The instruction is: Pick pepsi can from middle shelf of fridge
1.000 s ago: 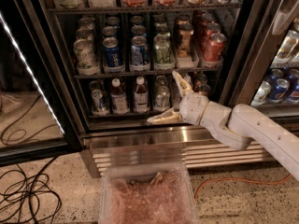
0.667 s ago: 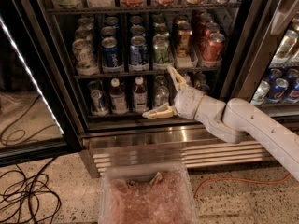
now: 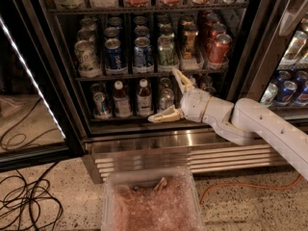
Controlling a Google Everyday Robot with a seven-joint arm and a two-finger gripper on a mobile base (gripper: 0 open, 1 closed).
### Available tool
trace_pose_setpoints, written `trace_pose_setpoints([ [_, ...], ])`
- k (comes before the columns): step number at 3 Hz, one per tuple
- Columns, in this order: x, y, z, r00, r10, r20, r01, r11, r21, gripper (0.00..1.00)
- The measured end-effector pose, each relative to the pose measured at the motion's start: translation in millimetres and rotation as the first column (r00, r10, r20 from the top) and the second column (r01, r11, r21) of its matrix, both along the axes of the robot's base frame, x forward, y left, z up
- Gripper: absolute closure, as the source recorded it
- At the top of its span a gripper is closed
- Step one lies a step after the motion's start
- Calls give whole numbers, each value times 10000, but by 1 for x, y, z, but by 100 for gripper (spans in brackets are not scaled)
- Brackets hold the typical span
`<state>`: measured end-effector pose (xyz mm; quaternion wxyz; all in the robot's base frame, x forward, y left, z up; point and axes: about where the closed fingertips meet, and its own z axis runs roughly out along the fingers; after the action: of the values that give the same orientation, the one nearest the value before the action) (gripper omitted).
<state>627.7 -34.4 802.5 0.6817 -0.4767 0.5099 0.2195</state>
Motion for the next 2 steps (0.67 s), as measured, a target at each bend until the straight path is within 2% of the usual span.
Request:
trace_pose_setpoints([
  [1,4,20,-7,9945,1018,-262,-1014,9947,159,0],
  [2,4,21,-7,9945,1018,-263,-1014,9947,162,0],
])
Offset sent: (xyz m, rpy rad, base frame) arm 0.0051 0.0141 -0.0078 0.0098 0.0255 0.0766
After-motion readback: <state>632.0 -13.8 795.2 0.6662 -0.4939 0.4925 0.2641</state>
